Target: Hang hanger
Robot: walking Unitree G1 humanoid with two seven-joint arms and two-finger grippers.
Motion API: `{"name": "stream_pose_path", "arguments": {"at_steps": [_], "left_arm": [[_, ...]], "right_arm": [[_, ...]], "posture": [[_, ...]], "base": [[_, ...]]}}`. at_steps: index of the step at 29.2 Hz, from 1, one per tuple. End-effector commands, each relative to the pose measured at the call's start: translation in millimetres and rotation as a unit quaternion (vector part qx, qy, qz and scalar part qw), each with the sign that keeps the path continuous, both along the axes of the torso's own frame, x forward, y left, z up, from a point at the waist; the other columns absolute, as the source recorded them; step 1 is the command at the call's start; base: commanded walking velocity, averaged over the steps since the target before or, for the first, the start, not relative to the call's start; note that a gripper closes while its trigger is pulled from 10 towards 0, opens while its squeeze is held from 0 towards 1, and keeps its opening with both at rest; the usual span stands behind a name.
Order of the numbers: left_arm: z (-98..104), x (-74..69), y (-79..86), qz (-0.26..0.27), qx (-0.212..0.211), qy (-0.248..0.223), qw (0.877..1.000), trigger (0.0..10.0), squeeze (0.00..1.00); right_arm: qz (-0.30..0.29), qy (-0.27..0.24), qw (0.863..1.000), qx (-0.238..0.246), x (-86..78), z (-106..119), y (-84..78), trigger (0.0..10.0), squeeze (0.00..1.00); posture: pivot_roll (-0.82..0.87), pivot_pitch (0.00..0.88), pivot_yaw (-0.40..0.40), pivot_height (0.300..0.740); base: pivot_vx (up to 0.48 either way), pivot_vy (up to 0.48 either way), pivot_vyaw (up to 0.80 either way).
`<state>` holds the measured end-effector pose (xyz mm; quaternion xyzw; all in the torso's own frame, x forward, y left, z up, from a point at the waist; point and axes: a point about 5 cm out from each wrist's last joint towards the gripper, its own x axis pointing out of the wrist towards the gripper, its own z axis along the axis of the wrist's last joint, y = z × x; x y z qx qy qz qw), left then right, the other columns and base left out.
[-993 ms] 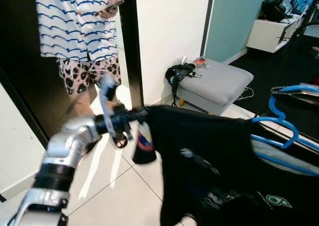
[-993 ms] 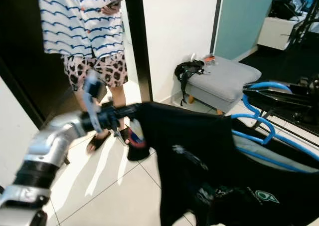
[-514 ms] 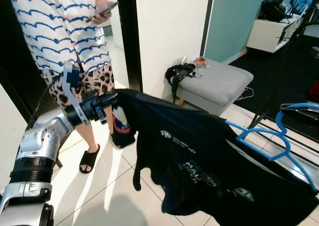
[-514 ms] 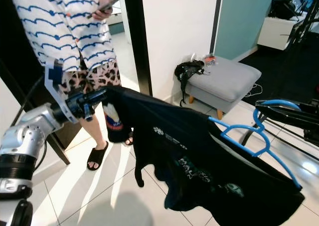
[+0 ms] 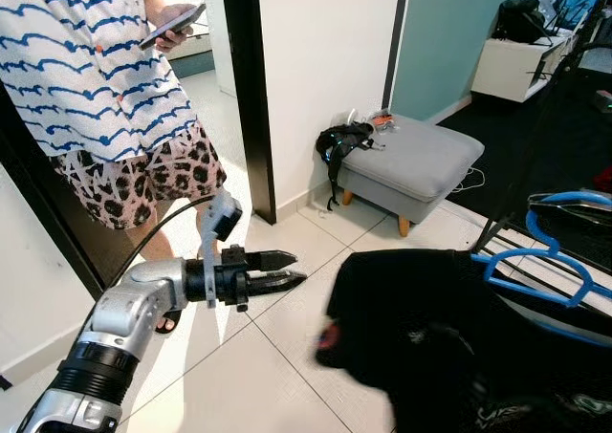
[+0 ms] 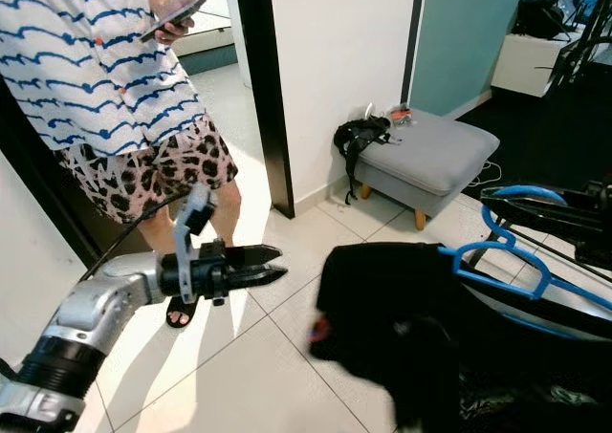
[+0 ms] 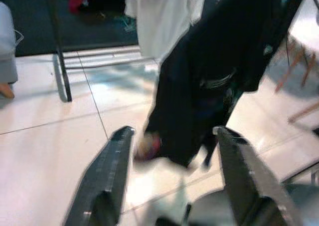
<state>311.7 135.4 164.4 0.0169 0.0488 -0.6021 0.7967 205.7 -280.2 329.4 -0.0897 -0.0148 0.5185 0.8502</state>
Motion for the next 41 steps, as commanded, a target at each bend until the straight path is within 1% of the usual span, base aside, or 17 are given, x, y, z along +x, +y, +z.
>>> {"name": "stream_pose_path", "arguments": {"at_steps": [1, 2, 3, 4, 6, 7, 8, 10, 11, 13, 14, 16, 17, 18, 20, 24, 41], "left_arm": [[41, 16.1, 25.4, 0.047, 0.011, -0.075, 0.996, 10.0, 1.0], [41, 16.1, 25.4, 0.047, 0.011, -0.075, 0.996, 10.0, 1.0], [66, 19.7, 31.0, 0.058, -0.014, -0.105, 0.993, 10.0, 1.0], [66, 19.7, 31.0, 0.058, -0.014, -0.105, 0.993, 10.0, 1.0], [111, 7.3, 10.6, -0.001, -0.084, -0.153, 0.985, 10.0, 1.0], [111, 7.3, 10.6, -0.001, -0.084, -0.153, 0.985, 10.0, 1.0], [123, -1.7, -5.1, -0.037, -0.11, -0.165, 0.979, 10.0, 1.0], [123, -1.7, -5.1, -0.037, -0.11, -0.165, 0.979, 10.0, 1.0], [132, -8.0, -19.7, -0.06, -0.136, -0.173, 0.974, 10.0, 0.87], [132, -8.0, -19.7, -0.06, -0.136, -0.173, 0.974, 10.0, 0.87], [131, -12.8, -32.7, -0.082, -0.141, -0.171, 0.972, 10.0, 0.39], [131, -12.8, -32.7, -0.082, -0.141, -0.171, 0.972, 10.0, 0.39], [121, -17.1, -43.9, -0.107, -0.12, -0.163, 0.973, 10.0, 0.0], [121, -17.1, -43.9, -0.107, -0.12, -0.163, 0.973, 10.0, 0.0], [92, -21.1, -60.2, -0.134, -0.046, -0.156, 0.978, 10.0, 0.0], [75, -21.2, -67.2, -0.141, 0.003, -0.152, 0.978, 10.0, 0.0], [61, -26.0, -85.1, -0.12, 0.041, -0.099, 0.987, 10.0, 0.0]], "right_arm": [[0.035, -0.001, 0.999, -0.022, -1.3, 1, 12.6, 0.0, 0.0], [0.035, -0.001, 0.999, -0.022, -1.3, 1, 12.6, 0.0, 0.0], [0.047, 0.008, 0.999, -0.024, -0.9, -3, 16.9, 0.0, 0.0], [0.047, 0.008, 0.999, -0.024, -0.9, -3, 16.9, 0.0, 0.0], [0.07, 0.02, 0.997, -0.024, 2.2, -13, 27.9, 0.0, 0.0], [0.07, 0.02, 0.997, -0.024, 2.2, -13, 27.9, 0.0, 0.0], [0.079, 0.024, 0.996, -0.022, 4.1, -17, 33.2, 0.0, 0.0], [0.079, 0.024, 0.996, -0.022, 4.1, -17, 33.2, 0.0, 0.0], [0.087, 0.028, 0.996, -0.023, 6.1, -21, 38.2, 0.0, 0.0], [0.087, 0.028, 0.996, -0.023, 6.1, -21, 38.2, 0.0, 0.0], [0.094, 0.03, 0.995, -0.023, 8.2, -24, 43.0, 0.0, 0.0], [0.094, 0.03, 0.995, -0.023, 8.2, -24, 43.0, 0.0, 0.0], [0.099, 0.03, 0.994, -0.022, 10.8, -25, 47.1, 0.0, 0.0], [0.099, 0.03, 0.994, -0.022, 10.8, -25, 47.1, 0.0, 0.0], [0.111, 0.025, 0.993, -0.018, 14.3, -26, 54.8, 0.0, 0.0], [0.121, 0.016, 0.992, -0.013, 16.0, -24, 60.8, 0.0, 0.0], [0.132, -0.008, 0.991, -0.013, 23.0, -18, 74.3, 0.0, 0.0]], "posture": [[0.07, 0.0, 0.032, 0.74], [0.07, 0.0, 0.032, 0.74], [0.08, 0.0, 0.032, 0.74], [0.08, 0.0, 0.032, 0.74], [0.09, 0.0, 0.031, 0.74], [0.09, 0.0, 0.031, 0.74], [0.09, 0.0, 0.03, 0.74], [0.09, 0.0, 0.03, 0.74], [0.09, 0.0, 0.03, 0.74], [0.09, 0.0, 0.03, 0.74], [0.09, 0.0, 0.03, 0.74], [0.09, 0.0, 0.03, 0.74], [0.08, 0.0, 0.034, 0.74], [0.08, 0.0, 0.034, 0.74], [0.08, 0.0, 0.036, 0.74], [0.08, 0.0, 0.041, 0.74], [0.08, 0.0, 0.048, 0.74]], "base": [[0.0, 0.0, 0.0], [0.0, 0.0, 0.0], [0.0, 0.0, 0.0], [0.0, 0.0, 0.0], [0.0, 0.0, 0.0], [0.0, 0.0, 0.0], [0.0, 0.0, 0.0], [0.0, 0.0, 0.0], [0.0, 0.0, 0.0], [0.0, 0.0, 0.0], [0.0, 0.0, 0.0], [0.0, 0.0, 0.0], [0.0, 0.0, 0.0], [0.0, 0.0, 0.0], [0.0, 0.0, 0.0], [0.0, 0.0, 0.0], [0.0, 0.0, 0.0]]}}
